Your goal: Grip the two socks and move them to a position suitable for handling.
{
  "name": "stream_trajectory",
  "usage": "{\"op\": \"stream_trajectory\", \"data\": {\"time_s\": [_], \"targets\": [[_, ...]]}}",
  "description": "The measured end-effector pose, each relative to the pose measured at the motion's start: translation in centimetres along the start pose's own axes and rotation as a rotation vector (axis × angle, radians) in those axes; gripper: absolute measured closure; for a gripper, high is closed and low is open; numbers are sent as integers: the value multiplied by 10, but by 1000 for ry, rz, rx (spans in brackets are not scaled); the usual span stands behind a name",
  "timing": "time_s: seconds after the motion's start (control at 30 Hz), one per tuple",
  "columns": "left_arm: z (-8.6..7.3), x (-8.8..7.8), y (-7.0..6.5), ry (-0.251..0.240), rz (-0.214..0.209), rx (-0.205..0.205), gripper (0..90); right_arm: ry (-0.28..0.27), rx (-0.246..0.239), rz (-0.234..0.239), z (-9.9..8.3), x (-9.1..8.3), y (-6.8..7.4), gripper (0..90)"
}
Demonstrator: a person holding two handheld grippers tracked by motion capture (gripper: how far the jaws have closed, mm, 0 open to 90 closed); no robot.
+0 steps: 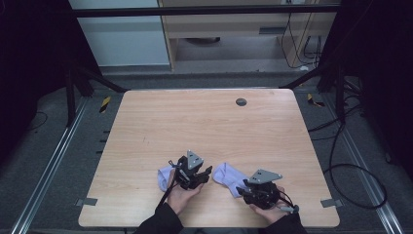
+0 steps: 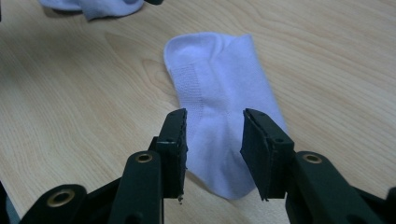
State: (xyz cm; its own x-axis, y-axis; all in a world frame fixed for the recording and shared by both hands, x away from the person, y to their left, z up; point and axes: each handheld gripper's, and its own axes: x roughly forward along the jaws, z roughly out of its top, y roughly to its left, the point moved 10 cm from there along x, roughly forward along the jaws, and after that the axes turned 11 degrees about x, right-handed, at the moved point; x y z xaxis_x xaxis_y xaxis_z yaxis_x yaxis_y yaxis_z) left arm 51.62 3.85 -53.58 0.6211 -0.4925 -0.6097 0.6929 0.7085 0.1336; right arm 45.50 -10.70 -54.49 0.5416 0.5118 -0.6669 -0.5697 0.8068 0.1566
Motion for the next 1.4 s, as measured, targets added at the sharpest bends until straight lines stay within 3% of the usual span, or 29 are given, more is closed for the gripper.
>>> {"op": "stream_trajectory", "data": {"time_s": [0.63,1.0,1.17,1.4], "targets": [[-10,28,-16,68,-22,13,597,71,-16,41,-12,12,9,652],[-13,32,-18,91,-27,4,707,104,-17,48,-17,17,8,735],[-13,33,-21,94,-30,3,777,112,-19,54,-18,17,8,837],[-12,34,-24,92,-39,2,854,119,-16,53,-18,17,8,871]]}}
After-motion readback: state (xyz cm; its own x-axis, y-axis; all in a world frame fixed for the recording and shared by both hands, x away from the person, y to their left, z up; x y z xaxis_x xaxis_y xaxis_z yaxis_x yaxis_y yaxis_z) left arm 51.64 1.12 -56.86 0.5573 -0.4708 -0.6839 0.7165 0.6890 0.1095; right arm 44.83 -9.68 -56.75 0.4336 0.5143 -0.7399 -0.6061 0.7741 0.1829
